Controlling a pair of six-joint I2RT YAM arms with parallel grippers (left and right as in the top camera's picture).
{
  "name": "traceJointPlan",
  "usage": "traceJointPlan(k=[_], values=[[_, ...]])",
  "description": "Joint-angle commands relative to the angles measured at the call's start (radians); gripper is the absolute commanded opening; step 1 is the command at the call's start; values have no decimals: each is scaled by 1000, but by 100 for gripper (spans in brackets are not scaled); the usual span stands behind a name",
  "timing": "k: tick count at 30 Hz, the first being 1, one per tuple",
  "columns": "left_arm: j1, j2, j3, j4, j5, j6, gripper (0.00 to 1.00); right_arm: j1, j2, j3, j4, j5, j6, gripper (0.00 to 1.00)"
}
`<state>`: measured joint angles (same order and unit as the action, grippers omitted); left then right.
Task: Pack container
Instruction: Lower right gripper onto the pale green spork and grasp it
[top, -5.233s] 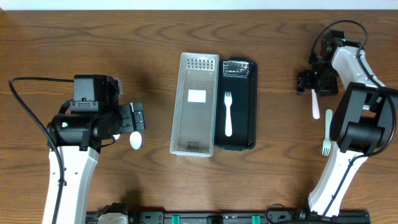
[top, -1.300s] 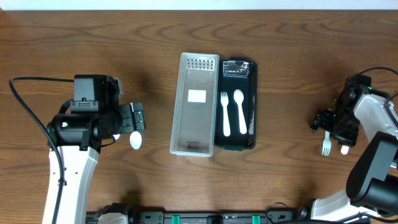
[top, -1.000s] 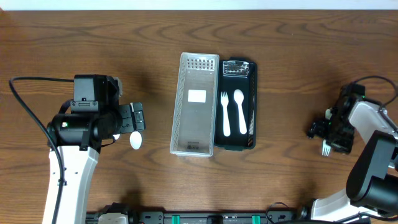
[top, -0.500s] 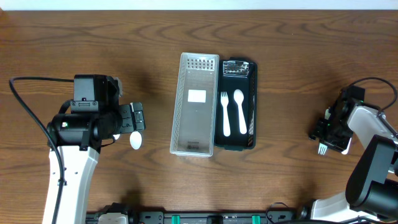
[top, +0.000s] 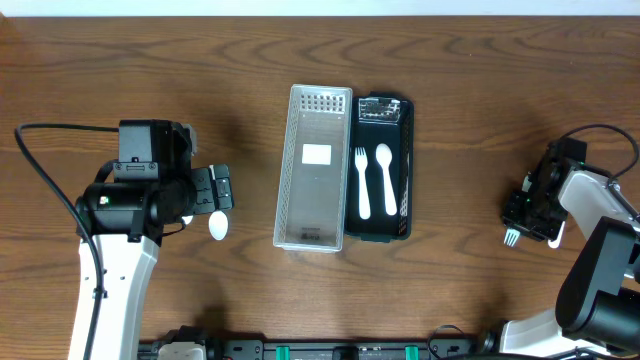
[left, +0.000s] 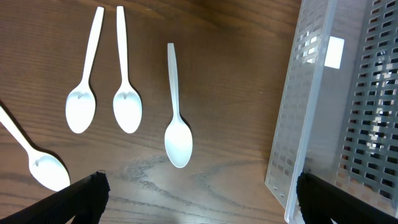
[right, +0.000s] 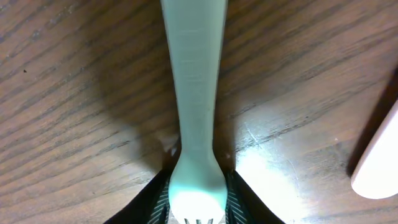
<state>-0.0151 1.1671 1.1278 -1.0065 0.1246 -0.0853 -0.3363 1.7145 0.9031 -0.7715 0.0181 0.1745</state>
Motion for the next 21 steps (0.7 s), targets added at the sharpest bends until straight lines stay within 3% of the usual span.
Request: traceJointPlan(k=[1,6,14,21], values=[[-3,2,0,-2,-5,3,98,-1,31,-34,7,29,0,25],[-3,2,0,-2,-5,3,98,-1,30,-32,24,-3,10,1],[-3,2,0,-2,-5,3,98,61,-24,103,-70,-72,39,1],[-3,2,0,-2,-5,3,98,277,-179,357,-123,-158,39,1]])
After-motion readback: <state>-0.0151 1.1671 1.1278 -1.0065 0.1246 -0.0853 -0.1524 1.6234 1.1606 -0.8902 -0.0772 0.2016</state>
